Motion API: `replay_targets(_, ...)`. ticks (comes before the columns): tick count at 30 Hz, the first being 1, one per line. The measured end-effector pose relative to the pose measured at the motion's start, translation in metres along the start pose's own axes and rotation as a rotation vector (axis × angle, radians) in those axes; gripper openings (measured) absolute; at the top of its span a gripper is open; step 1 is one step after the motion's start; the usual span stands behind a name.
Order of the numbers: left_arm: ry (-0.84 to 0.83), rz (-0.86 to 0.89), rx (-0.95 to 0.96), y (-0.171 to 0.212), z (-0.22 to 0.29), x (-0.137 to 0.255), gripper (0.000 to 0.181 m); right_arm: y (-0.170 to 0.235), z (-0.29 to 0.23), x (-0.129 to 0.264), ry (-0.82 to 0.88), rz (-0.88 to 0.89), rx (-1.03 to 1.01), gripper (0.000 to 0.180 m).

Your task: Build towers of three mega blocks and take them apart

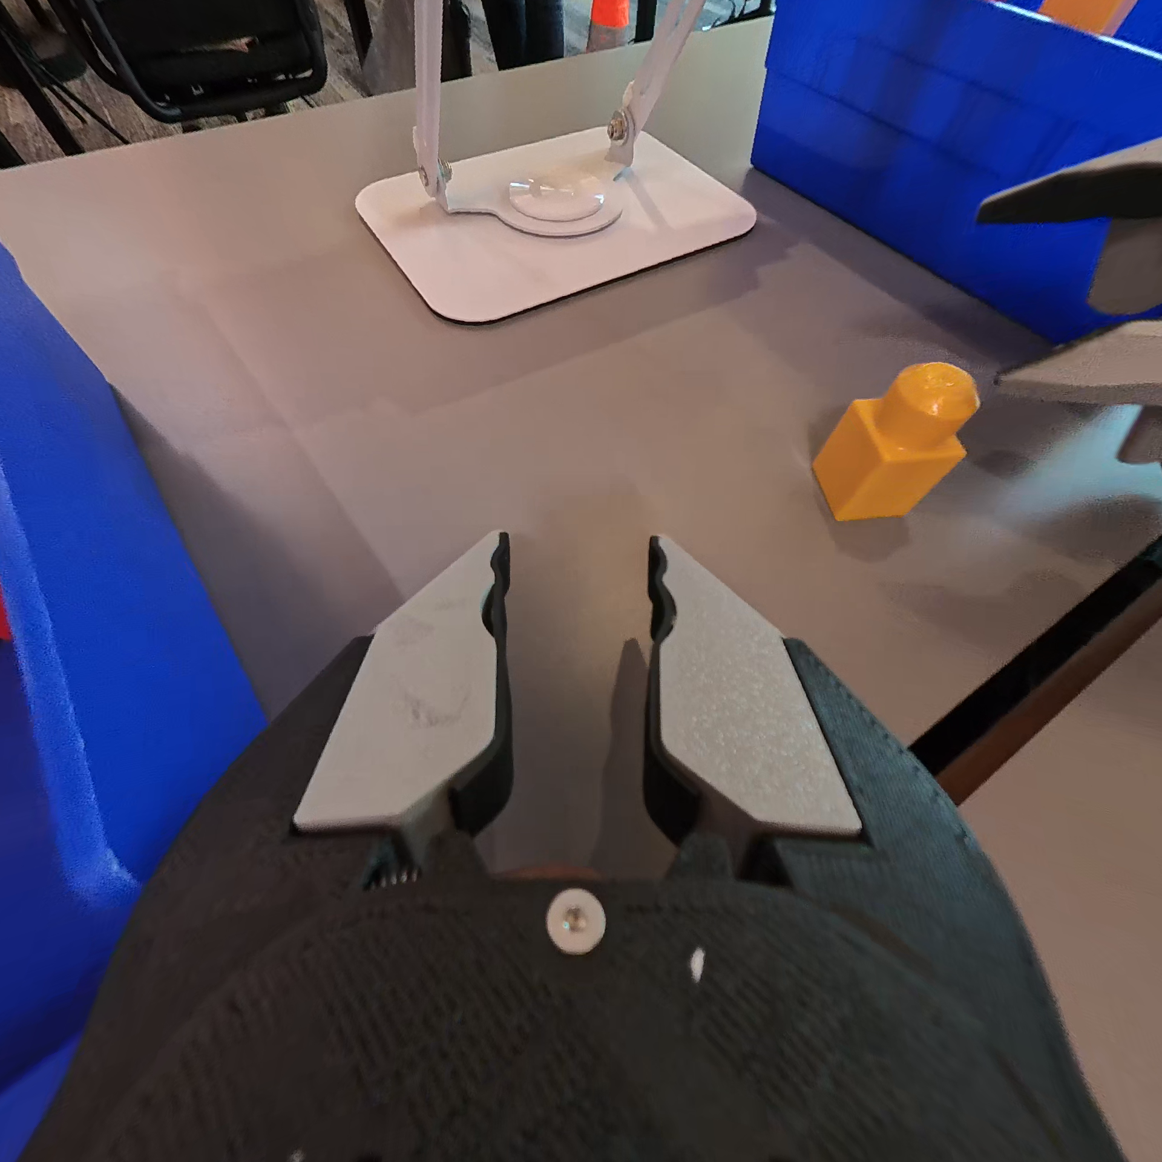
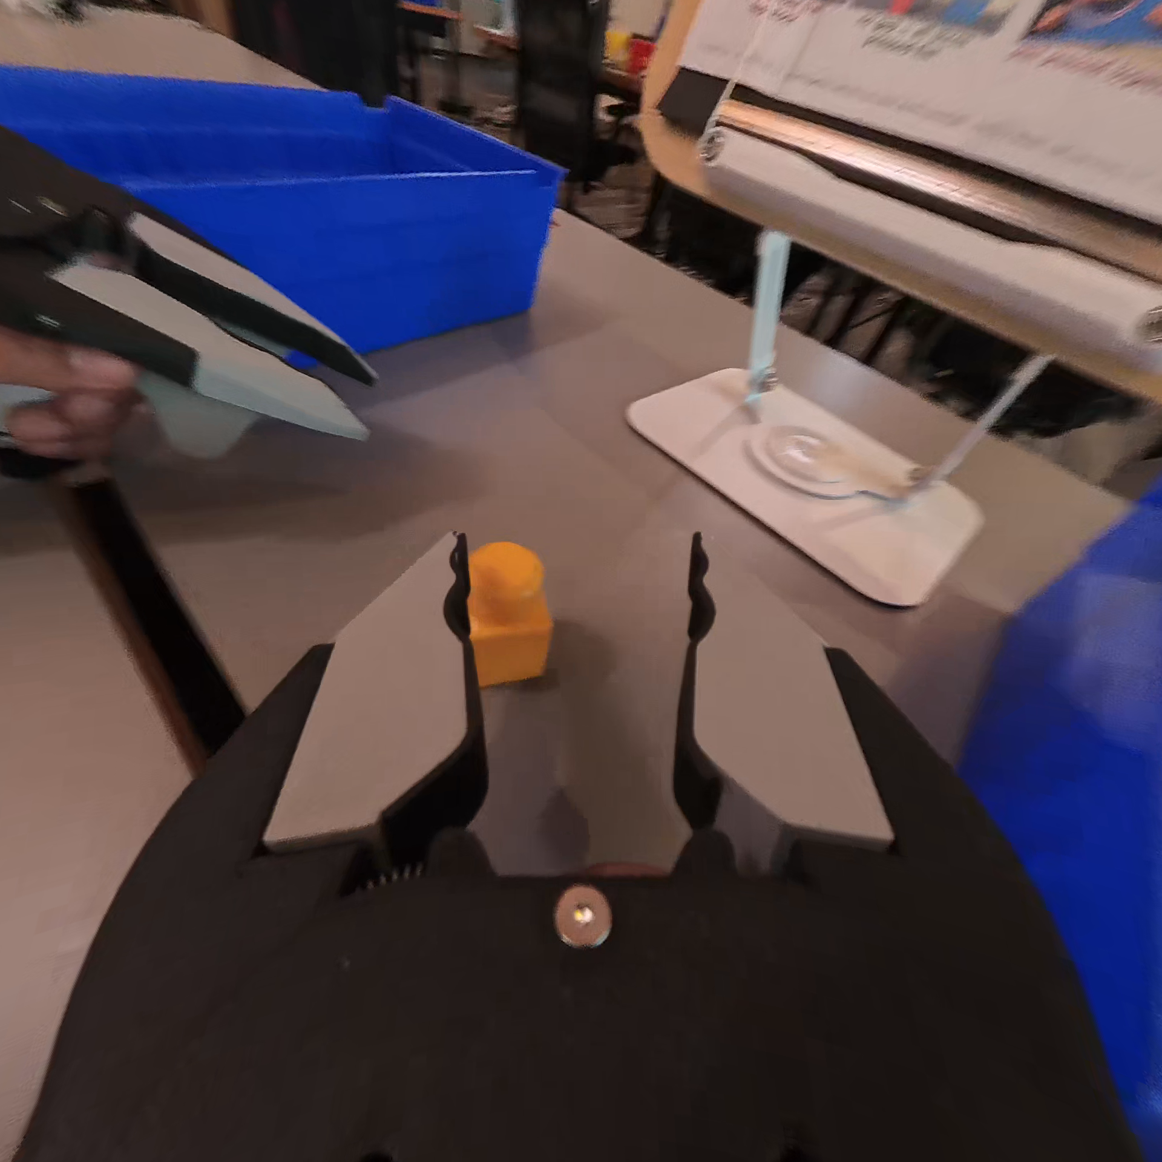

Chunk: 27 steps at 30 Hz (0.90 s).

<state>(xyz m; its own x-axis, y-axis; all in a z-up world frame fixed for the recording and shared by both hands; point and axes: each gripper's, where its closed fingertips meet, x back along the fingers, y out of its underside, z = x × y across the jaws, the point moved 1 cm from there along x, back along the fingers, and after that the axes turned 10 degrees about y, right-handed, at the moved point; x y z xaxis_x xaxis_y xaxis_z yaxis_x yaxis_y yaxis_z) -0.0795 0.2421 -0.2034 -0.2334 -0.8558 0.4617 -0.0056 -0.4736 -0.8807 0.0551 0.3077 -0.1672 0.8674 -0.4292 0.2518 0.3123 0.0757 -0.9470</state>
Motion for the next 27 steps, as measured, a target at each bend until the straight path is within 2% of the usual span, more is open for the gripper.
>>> replay_targets(2, -0.006, 0.014, -0.014, -0.002, 0.001, 0.002, 0.042, 0.002, 0.014, 0.003, 0.11, 0.008, 0.06, 0.069)
replay_targets(4, -0.01, 0.029, -0.034, -0.004, 0.002, 0.003, 0.042, -0.002, 0.02, 0.007, 0.148, 0.036, 0.035, 0.07)
replay_targets(13, -0.037, 0.088, -0.149, -0.013, 0.012, 0.007, 0.041, -0.017, 0.032, 0.019, 0.146, 0.105, -0.109, 0.071)
replay_targets(27, -0.098, 0.116, -0.136, -0.015, 0.004, 0.016, 0.04, -0.035, 0.026, 0.021, 0.136, 0.175, -0.115, 0.069)
